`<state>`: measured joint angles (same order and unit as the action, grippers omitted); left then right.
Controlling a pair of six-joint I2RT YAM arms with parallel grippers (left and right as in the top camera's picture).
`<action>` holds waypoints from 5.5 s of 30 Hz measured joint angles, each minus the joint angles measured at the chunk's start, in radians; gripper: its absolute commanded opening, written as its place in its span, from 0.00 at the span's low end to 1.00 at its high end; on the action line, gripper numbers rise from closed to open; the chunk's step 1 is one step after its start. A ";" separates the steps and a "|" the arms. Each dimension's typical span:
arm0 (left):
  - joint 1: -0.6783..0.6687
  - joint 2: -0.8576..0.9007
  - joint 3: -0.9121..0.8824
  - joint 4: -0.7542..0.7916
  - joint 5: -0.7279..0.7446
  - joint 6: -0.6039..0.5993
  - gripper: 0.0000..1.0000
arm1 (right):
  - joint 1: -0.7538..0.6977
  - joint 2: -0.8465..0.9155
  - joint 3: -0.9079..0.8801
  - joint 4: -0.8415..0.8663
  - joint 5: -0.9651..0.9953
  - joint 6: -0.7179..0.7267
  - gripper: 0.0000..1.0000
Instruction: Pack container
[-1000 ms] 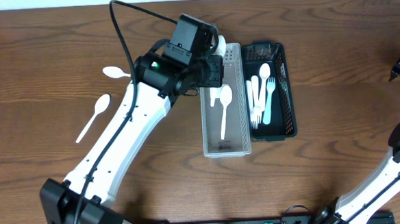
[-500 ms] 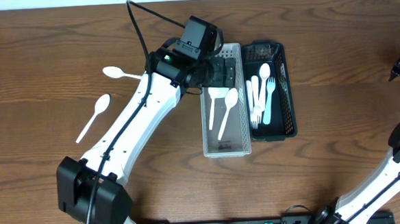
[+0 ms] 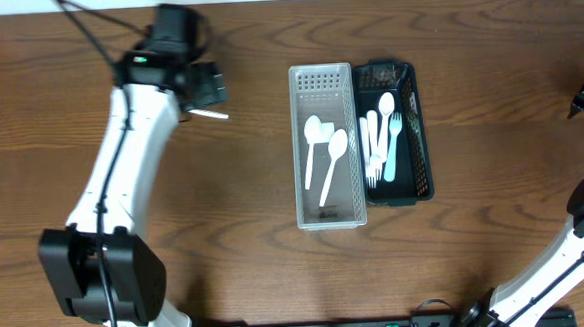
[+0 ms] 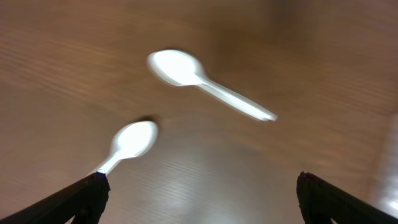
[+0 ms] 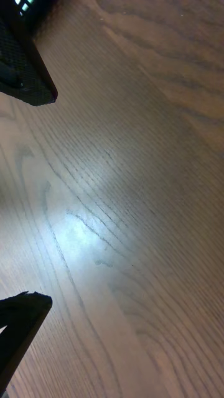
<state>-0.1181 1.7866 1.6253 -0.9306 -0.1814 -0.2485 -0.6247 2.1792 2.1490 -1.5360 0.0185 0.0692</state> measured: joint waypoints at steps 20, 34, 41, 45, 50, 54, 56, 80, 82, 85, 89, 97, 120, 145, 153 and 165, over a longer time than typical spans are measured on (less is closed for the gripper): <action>0.328 0.042 -0.195 -0.075 0.109 0.723 0.98 | 0.000 0.000 0.000 0.000 0.000 0.000 0.99; 0.334 0.090 -0.260 0.084 0.190 0.859 0.98 | 0.000 0.000 0.000 0.000 0.000 0.000 0.99; 0.335 0.158 -0.260 0.083 0.190 0.873 0.98 | 0.000 0.000 0.000 0.000 0.000 0.000 0.99; 0.335 0.197 -0.260 0.083 0.190 0.874 0.98 | 0.000 0.000 0.000 0.000 0.000 0.000 0.99; 0.339 0.228 -0.260 0.083 0.190 0.874 0.98 | 0.000 0.000 0.000 0.000 0.000 0.000 0.99; 0.345 0.230 -0.260 0.083 0.190 0.874 0.98 | 0.000 0.000 0.000 0.000 0.000 0.000 0.99; 0.354 0.230 -0.260 0.083 0.190 0.874 0.98 | 0.000 0.000 0.000 0.000 0.000 0.000 0.99; 0.398 0.230 -0.278 0.104 0.194 0.875 0.98 | 0.000 0.000 0.000 0.000 0.000 0.000 0.99; 0.399 0.233 -0.278 0.105 0.206 0.875 0.98 | 0.000 0.000 0.000 0.000 0.000 0.000 0.99; 0.398 0.247 -0.277 0.106 0.224 0.874 0.98 | 0.000 0.000 0.000 0.000 0.000 0.000 0.99; 0.398 0.248 -0.277 0.106 0.228 0.875 0.99 | 0.000 0.000 0.000 0.000 0.000 0.000 0.99; 0.399 0.249 -0.275 0.116 0.229 0.874 0.80 | 0.000 0.000 0.000 0.000 0.000 0.000 0.99; 0.399 0.267 -0.241 0.153 0.257 0.820 0.19 | 0.000 0.000 0.000 0.000 0.000 0.000 0.99; 0.085 -0.148 -0.168 0.176 0.240 0.619 0.40 | 0.000 0.000 0.000 0.000 0.000 0.000 0.99; 0.255 -0.109 -0.222 0.175 0.136 0.611 0.47 | 0.000 0.000 0.000 0.000 0.000 0.000 0.99; 0.364 0.121 -0.276 0.132 0.200 0.611 0.47 | 0.000 0.000 0.000 0.000 0.000 0.000 0.99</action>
<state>0.2459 1.9079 1.3491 -0.7990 0.0189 0.3622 -0.6247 2.1792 2.1490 -1.5360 0.0185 0.0692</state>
